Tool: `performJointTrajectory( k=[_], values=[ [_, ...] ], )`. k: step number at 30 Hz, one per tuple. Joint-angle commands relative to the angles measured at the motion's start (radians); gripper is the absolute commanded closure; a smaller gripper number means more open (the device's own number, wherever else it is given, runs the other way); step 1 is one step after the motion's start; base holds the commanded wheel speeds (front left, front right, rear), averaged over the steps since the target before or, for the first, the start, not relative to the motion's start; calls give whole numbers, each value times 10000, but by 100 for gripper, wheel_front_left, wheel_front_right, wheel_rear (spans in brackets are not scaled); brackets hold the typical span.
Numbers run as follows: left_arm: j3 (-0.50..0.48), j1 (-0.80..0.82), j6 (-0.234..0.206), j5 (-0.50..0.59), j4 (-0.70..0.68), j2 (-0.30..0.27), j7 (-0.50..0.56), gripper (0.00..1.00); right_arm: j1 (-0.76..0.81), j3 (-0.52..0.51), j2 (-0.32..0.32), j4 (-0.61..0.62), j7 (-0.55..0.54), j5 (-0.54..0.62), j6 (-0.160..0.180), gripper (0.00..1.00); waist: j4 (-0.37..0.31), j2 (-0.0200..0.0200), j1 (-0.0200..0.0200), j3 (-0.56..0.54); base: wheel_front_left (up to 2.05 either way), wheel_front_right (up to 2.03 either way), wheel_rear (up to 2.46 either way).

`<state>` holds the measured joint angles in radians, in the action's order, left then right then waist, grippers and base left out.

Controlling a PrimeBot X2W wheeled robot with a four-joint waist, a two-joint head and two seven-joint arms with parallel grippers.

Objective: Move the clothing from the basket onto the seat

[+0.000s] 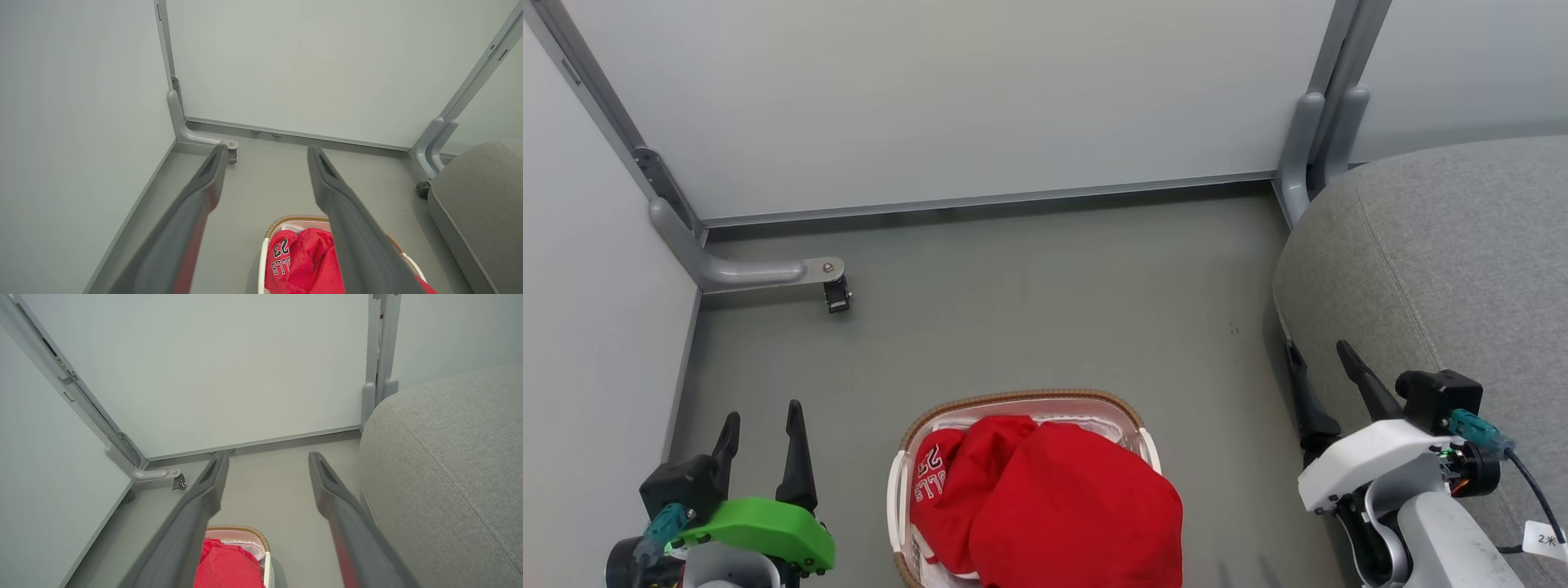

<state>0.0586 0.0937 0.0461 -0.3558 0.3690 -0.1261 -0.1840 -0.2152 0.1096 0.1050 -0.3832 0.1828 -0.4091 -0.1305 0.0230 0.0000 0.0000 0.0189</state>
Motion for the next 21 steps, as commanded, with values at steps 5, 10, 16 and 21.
performJointTrajectory(
  k=[5, 10, 16, 21],
  values=[
    [-64, -37, 17, 625, 87, -24, -183, 0, -35, 26, 2, -186, 193, 716, -2, 0, 9, 0, 0, 0, 0, 0, 0],
    [-116, -188, 42, 1033, 135, 70, -289, 0, 55, 14, -49, -287, 306, 1182, -3, 0, 26, 0, 0, -8, 0, 0, 0],
    [-227, -342, 49, 1448, 145, 229, -411, 0, 126, -305, -143, -374, 426, 1646, -3, 0, 56, 0, 0, -17, 0, 0, 0],
    [-485, -424, 54, 1720, 129, 338, -509, 0, 165, -523, -246, -471, 521, 2076, -2, 0, 73, 0, 0, -22, 0, 0, 0]
  ],
)
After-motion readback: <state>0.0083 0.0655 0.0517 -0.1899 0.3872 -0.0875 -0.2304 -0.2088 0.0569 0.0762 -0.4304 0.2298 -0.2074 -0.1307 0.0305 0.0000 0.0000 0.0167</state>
